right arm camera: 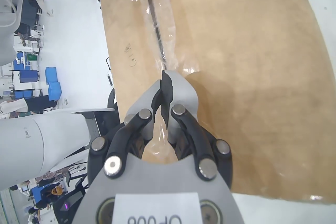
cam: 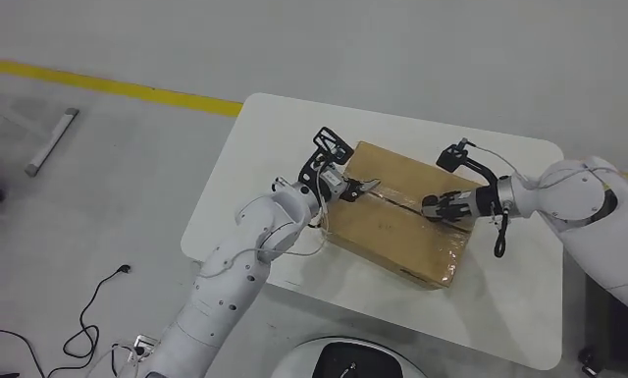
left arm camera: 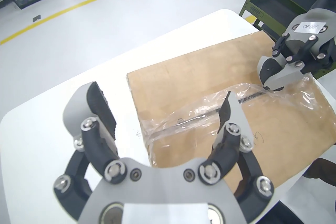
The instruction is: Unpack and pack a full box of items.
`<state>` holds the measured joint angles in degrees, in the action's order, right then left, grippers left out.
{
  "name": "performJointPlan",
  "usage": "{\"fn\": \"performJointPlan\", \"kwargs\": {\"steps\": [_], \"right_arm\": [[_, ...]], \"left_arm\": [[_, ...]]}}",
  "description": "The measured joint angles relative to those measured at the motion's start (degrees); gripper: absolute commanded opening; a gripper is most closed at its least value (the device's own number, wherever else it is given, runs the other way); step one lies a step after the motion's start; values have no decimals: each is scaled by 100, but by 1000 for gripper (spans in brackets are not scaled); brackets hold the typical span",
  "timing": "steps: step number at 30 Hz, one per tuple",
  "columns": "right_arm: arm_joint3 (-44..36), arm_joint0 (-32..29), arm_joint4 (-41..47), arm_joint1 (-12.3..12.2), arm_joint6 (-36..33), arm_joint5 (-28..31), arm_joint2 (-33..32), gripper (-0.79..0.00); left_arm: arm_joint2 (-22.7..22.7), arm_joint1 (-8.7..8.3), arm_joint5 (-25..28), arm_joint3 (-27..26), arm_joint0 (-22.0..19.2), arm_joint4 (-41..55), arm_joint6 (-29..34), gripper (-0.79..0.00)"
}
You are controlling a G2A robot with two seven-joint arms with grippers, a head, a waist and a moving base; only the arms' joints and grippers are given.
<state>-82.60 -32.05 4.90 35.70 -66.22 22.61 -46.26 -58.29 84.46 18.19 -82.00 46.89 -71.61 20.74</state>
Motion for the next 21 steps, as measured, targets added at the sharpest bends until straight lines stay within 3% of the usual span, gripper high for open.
{"fn": "performJointPlan", "kwargs": {"steps": [6,12,15,21], "right_arm": [[58,56,-2,49,6,63,-50,-785],[53,-2,151,-61,300,325,-545,-785],[-55,-224,-109,-201,918,168,-1010,-785],[-695,-1388,-586,-490,2643,-719,-1996,-785]], "left_arm": [[-184,-56,-49,-319,186,-124,-21,0],[-332,-104,-155,-569,349,-320,-36,0],[-421,-133,-251,-720,439,-503,-93,0],[-637,-197,-218,-999,685,-618,-150,0]]}}
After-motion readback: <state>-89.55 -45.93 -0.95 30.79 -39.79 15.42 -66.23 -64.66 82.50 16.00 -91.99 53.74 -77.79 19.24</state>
